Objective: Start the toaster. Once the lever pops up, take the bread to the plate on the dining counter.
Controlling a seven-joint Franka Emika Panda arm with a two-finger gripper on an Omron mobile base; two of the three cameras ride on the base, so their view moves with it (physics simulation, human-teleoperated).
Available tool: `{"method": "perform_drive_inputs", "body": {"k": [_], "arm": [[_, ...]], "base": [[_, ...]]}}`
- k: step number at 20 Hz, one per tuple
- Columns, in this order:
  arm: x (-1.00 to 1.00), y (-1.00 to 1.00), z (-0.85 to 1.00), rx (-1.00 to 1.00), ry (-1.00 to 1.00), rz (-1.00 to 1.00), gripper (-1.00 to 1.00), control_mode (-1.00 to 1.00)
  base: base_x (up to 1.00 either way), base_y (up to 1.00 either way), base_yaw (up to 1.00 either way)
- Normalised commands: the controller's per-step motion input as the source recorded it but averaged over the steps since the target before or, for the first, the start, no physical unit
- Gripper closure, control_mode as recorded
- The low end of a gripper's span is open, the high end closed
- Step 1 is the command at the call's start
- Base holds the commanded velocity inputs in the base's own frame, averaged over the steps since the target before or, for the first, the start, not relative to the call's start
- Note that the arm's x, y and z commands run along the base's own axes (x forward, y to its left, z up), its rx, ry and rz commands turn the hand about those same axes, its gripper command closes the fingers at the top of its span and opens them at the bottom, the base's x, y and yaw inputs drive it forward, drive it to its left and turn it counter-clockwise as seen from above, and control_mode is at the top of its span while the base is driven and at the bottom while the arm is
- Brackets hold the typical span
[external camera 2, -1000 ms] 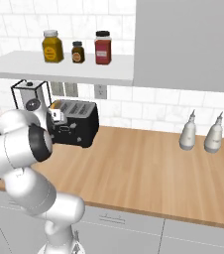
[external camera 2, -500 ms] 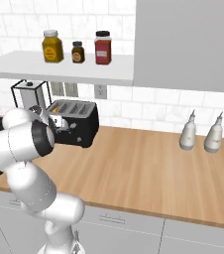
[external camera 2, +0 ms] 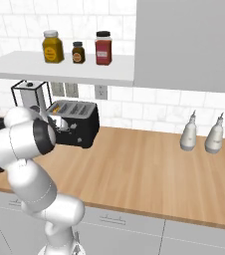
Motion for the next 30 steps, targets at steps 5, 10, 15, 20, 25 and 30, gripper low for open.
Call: {"method": "perform_drive_inputs", "body": {"k": [5,10,15,20,25,30], "arm": [[-0.08,0.00,-0.23,0.00,0.00,-0.03,1.00,-1.00],[-0.19,0.00,0.43,0.00,-0.04,0.00,1.00,-1.00],[-0.25,0.02,0.73,0.00,-0.07,0.00,1.00,-1.00],[-0.20,0.00,0.88,0.00,0.00,0.00,1.00,-1.00],[-0.14,0.00,0.32,-0.01,0.00,0.00,-1.00,-1.00],[-0.14,0.00,0.25,-0.03,0.00,0.00,-1.00,-1.00]], "base": [[0.00,0.00,0.00],[0.00,0.00,0.00],[0.00,0.00,0.00],[0.00,0.00,0.00],[0.00,0.00,0.00],[0.00,0.00,0.00]]}}
